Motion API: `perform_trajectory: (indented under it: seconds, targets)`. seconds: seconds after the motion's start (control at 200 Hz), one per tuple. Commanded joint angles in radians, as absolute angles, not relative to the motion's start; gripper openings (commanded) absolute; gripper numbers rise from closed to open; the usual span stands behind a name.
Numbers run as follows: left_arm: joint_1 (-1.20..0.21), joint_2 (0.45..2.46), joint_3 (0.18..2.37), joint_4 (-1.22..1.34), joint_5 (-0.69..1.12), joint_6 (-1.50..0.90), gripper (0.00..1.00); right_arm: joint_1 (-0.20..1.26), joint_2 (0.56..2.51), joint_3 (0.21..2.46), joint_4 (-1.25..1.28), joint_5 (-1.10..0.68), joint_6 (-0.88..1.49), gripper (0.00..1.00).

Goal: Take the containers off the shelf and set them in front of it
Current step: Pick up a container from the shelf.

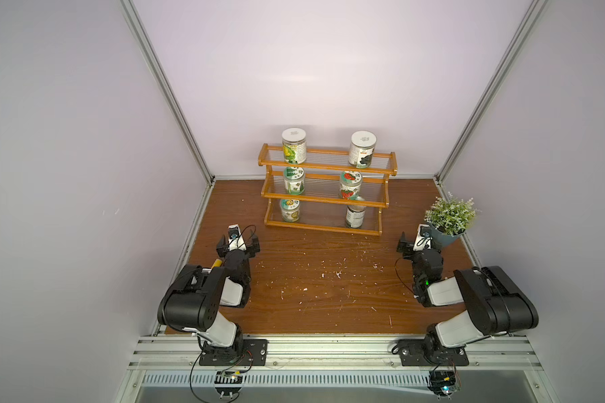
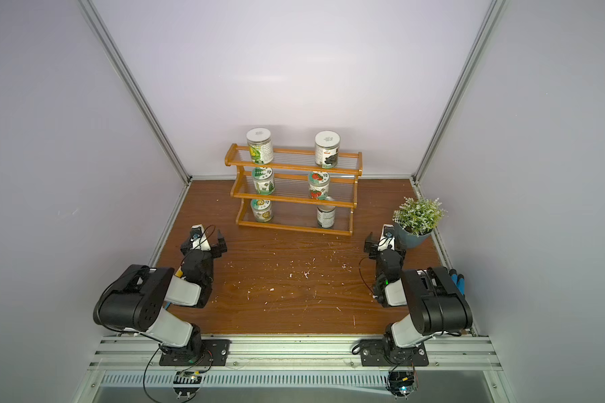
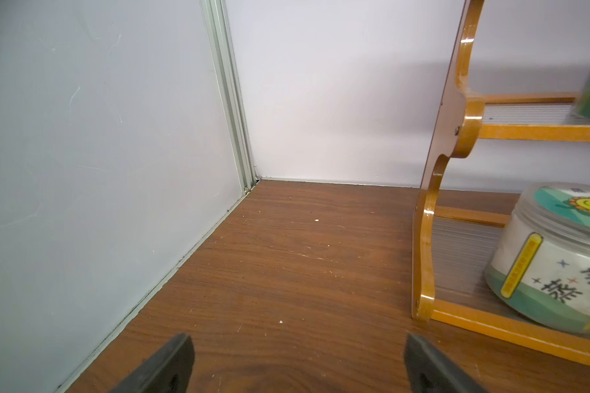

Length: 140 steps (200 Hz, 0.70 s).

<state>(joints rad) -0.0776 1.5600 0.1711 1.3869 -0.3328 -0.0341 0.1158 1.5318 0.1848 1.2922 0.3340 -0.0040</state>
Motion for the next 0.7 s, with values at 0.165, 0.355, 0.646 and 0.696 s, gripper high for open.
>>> perform_trajectory:
  seconds: [0.165,0.355,0.646,0.696]
  targets:
    - [-0.068,1.562,0.181,1.384,-0.320,-0.039,0.99,0.113,1.526,0.206,1.318,0.318,-0.002,0.99]
    - [-0.068,1.563,0.181,1.384,-0.319,-0.041,0.99,0.112,1.528,0.207,1.316,0.315,-0.002,0.99]
    - [-0.110,1.434,0.270,1.133,-0.328,0.016,0.99,0.149,1.381,0.320,1.030,0.268,-0.075,0.99]
    - [-0.109,1.395,0.309,1.041,-0.321,0.020,0.99,0.164,1.343,0.387,0.903,0.295,-0.060,0.99]
